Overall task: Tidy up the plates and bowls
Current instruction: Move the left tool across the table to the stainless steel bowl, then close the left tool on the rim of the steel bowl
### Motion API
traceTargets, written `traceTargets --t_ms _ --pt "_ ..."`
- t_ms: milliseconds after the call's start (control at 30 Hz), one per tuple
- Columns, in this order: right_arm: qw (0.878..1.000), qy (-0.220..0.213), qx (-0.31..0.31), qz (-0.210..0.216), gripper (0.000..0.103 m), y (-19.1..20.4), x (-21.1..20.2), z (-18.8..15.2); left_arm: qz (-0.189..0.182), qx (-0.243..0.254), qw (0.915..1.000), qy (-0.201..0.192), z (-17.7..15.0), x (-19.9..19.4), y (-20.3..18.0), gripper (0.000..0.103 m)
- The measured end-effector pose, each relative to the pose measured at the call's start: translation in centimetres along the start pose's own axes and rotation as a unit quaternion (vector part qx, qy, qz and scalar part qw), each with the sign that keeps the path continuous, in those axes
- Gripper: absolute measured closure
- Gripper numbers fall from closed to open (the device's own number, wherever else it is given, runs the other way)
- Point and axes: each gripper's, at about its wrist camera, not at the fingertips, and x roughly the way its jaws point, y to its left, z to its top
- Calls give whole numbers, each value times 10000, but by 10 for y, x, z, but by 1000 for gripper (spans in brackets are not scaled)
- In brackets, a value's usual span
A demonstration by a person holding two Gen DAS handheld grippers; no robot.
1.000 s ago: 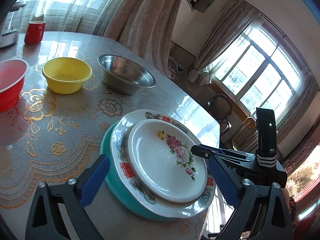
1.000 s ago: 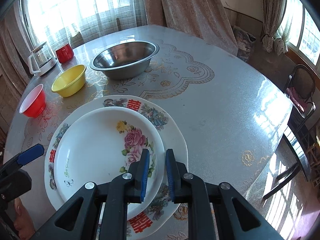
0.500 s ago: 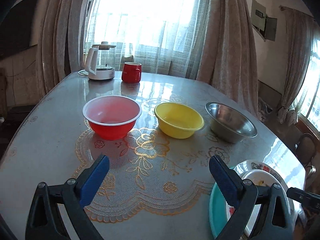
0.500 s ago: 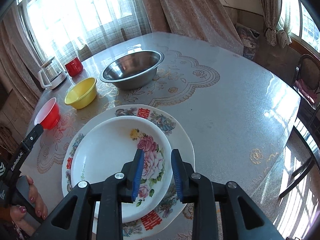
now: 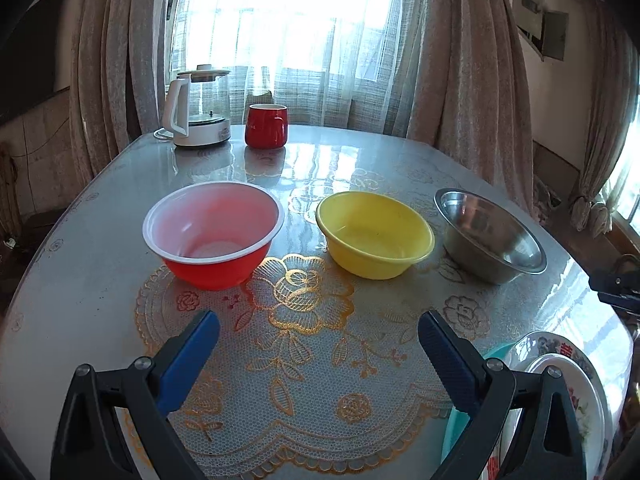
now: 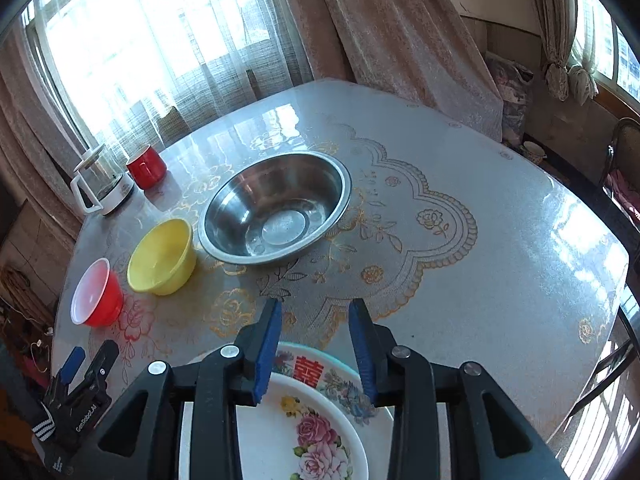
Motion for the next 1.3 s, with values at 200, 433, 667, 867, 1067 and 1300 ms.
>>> traceTargets --t_ms 200,433,667,867,1067,1300 --pt "9978 259 598 93 65 -13 47 44 -251 -97 9996 65 3 2 0 2" --pt "9881 743 1335 201 65 -31 99 59 -576 -319 9978 -10 10 3 3 3" --pt "9868 955 1236 433 84 -26 122 55 -1244 -456 9912 12 29 23 -5 7" --pt "9876 1117 1056 332 84 -29 114 45 -1863 -864 9781 352 48 50 -13 20" --pt "9891 1074 930 384 84 -33 106 41 -2152 -322 9734 723 67 73 -50 29" --pt "9899 1043 888 358 84 -32 105 42 -2178 430 9695 1044 70 81 -92 61"
